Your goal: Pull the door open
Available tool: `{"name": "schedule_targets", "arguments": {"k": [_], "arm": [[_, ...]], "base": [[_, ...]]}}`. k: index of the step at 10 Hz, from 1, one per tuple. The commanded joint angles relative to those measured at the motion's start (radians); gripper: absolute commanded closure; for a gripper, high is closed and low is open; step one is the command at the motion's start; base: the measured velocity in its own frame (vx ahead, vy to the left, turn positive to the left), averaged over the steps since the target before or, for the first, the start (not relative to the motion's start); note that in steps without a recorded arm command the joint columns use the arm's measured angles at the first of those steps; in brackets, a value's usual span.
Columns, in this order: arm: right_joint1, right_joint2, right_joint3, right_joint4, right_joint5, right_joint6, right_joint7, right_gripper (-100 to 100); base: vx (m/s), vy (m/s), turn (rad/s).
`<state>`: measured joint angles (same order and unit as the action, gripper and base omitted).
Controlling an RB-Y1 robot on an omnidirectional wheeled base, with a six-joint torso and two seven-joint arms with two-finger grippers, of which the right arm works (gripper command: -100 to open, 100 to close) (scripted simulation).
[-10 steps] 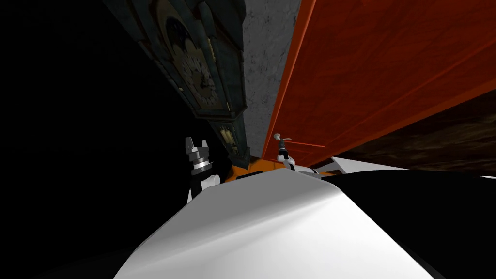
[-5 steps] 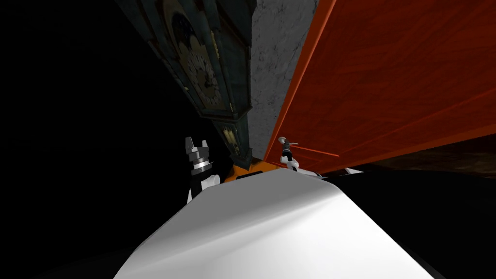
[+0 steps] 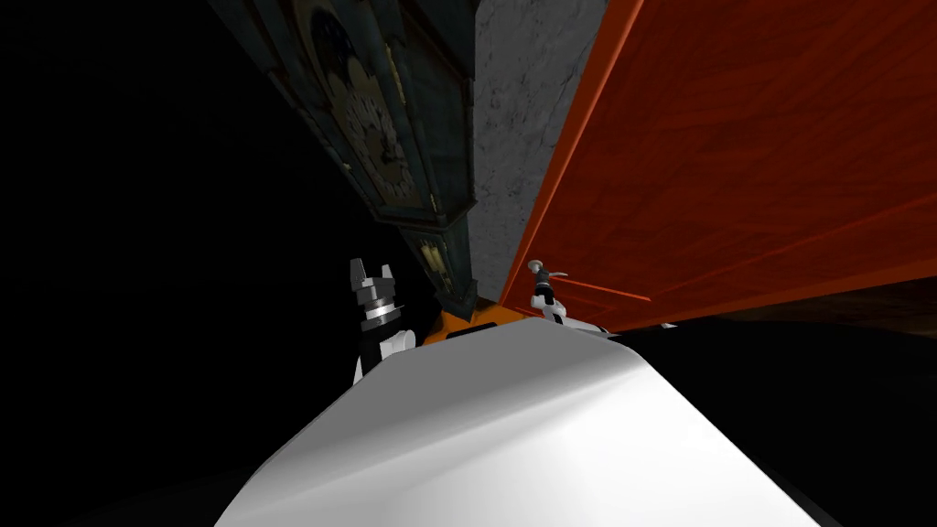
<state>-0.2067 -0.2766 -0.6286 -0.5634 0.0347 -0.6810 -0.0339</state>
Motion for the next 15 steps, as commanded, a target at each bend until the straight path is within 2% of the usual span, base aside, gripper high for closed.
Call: {"name": "schedule_targets", "arguments": {"k": [1,3,5,7,10,13,14,15], "arm": [[0.000,0.001,0.001,-0.001,0.001,-0.001,0.002,100],[0.000,0.001,0.001,-0.001,0.001,-0.001,0.002,100],[0.000,0.002,0.017,-0.001,0.008,-0.001,-0.010,100],[-0.002,0.003,0.038,-0.003,0.018,-0.003,-0.022,100],[-0.005,0.006,0.086,-0.008,0.041,-0.009,-0.051,100],[-0.007,0.008,0.115,-0.011,0.055,-0.012,-0.069,100],[0.005,0.015,0.112,-0.038,0.053,0.005,-0.069,100],[0.009,0.015,0.126,-0.035,0.059,0.002,-0.081,100]], "base": [[-0.006,0.004,0.003],[0.000,0.000,0.000],[-0.140,-0.013,0.045],[-0.196,0.000,0.064],[-0.255,-0.025,0.082],[-0.237,-0.020,0.062],[-0.114,-0.003,0.024],[-0.152,-0.044,0.090]]}}
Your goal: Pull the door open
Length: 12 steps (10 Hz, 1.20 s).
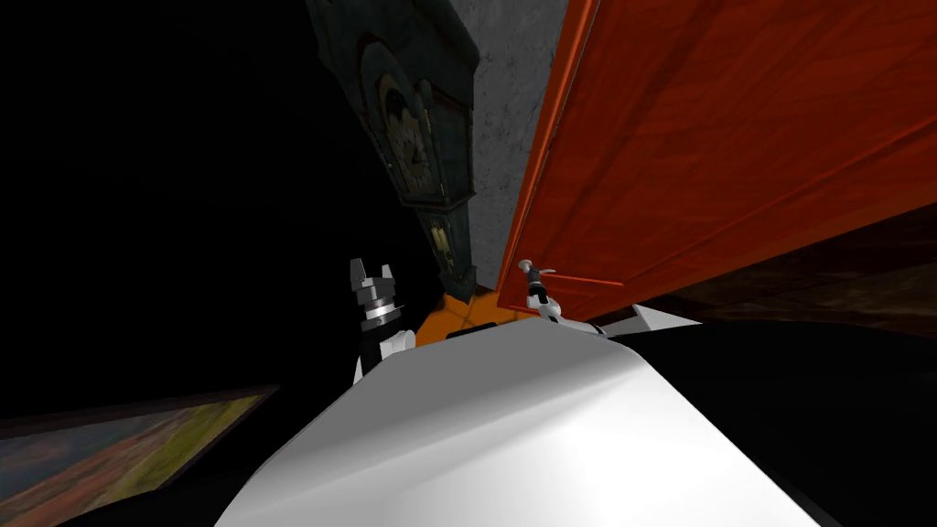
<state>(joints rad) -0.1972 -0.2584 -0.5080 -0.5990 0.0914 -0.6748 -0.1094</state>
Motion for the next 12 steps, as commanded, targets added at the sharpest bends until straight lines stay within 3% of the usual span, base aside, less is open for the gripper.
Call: {"name": "schedule_targets", "arguments": {"k": [1,7,9,12], "arm": [[0.001,-0.007,0.014,0.000,0.006,-0.008,-0.013,100],[0.013,-0.034,0.090,0.002,0.039,-0.036,-0.084,100],[0.010,-0.036,0.092,0.012,0.039,-0.040,-0.086,100],[0.018,-0.045,0.122,0.013,0.058,-0.054,-0.119,100]], "base": [[-0.211,-0.019,0.112],[-0.256,-0.025,0.117],[-0.190,-0.019,0.059],[-0.210,-0.040,0.093]]}}
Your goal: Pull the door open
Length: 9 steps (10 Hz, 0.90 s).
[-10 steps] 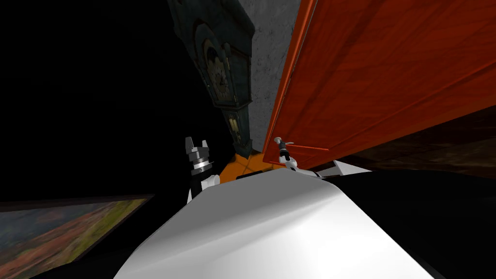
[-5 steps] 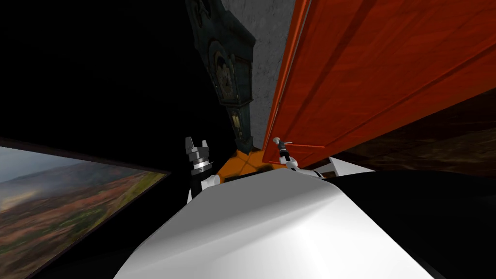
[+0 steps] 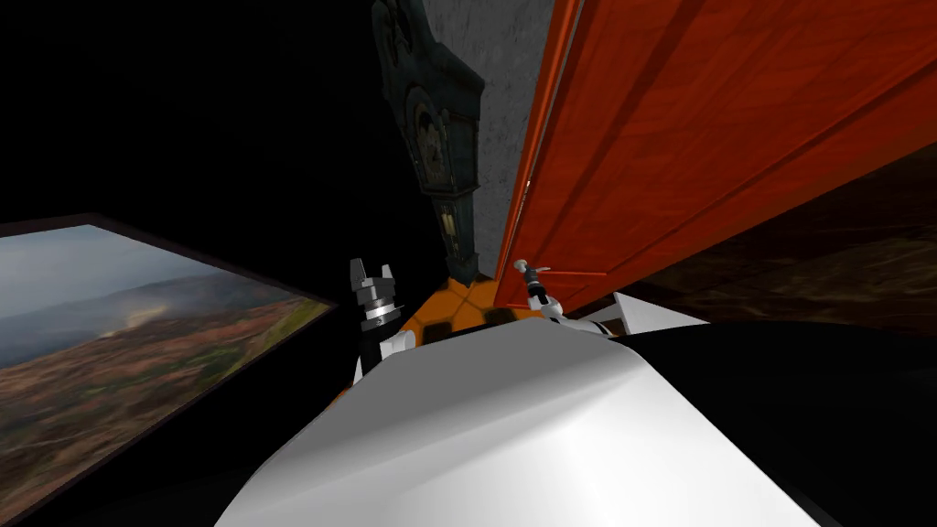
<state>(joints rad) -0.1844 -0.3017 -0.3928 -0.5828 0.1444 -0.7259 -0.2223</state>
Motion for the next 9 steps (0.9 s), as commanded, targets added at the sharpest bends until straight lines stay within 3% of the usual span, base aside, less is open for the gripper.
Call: {"name": "schedule_targets", "arguments": {"k": [1,6,7,9], "arm": [[0.008,-0.008,0.022,-0.004,0.014,-0.011,-0.023,100],[0.018,-0.031,0.073,-0.006,0.046,-0.038,-0.081,100],[0.019,-0.026,0.070,-0.005,0.043,-0.033,-0.075,100],[0.030,-0.036,0.090,-0.007,0.061,-0.052,-0.105,100]], "base": [[-0.249,-0.047,0.126],[-0.241,-0.054,0.103],[-0.091,-0.018,0.024],[-0.154,-0.033,0.094]]}}
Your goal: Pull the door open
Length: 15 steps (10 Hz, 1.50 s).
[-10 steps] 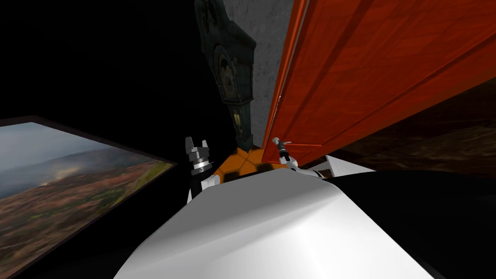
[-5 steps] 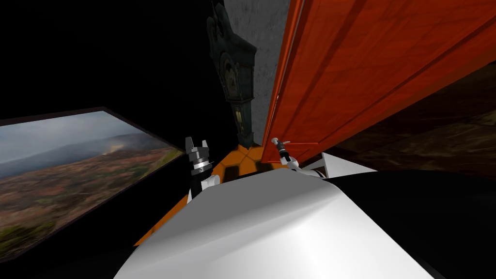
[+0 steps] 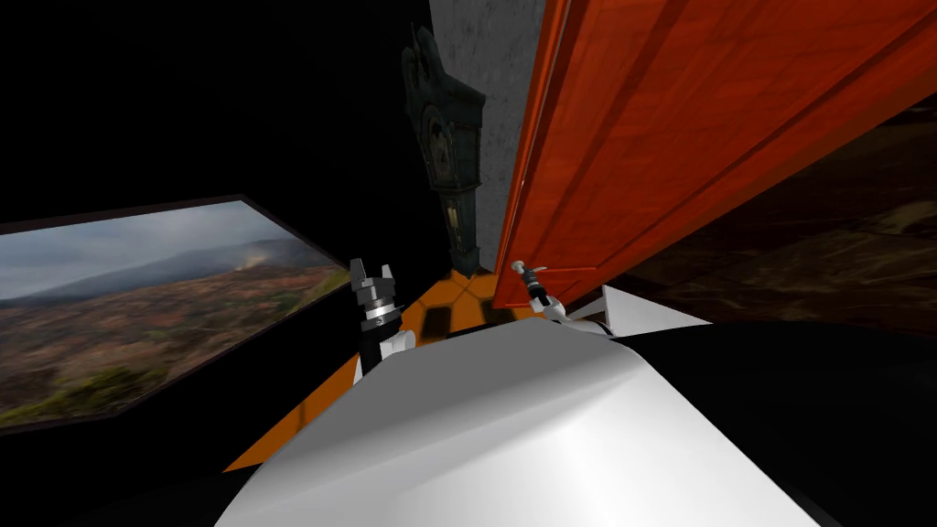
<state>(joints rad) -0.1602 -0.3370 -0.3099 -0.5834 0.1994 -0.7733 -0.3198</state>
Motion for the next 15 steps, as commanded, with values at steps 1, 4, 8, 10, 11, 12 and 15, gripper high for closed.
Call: {"name": "schedule_targets", "arguments": {"k": [1,4,8,10,11,12,15], "arm": [[0.008,-0.003,0.010,-0.007,0.009,-0.008,-0.013,100],[0.020,-0.020,0.034,-0.011,0.031,-0.033,-0.050,100],[0.036,-0.041,0.064,-0.017,0.059,-0.065,-0.095,100],[0.037,-0.040,0.066,-0.018,0.060,-0.063,-0.098,100],[0.053,-0.050,0.076,-0.020,0.075,-0.088,-0.120,100],[0.058,-0.054,0.078,-0.020,0.079,-0.096,-0.127,100],[0.089,-0.080,0.095,-0.027,0.110,-0.151,-0.172,100]], "base": [[-0.177,-0.048,0.050],[-0.198,-0.057,0.080],[-0.194,-0.051,0.079],[-0.129,-0.035,0.039],[-0.109,-0.045,0.078],[-0.164,-0.058,0.087],[-0.182,-0.072,0.083]]}}
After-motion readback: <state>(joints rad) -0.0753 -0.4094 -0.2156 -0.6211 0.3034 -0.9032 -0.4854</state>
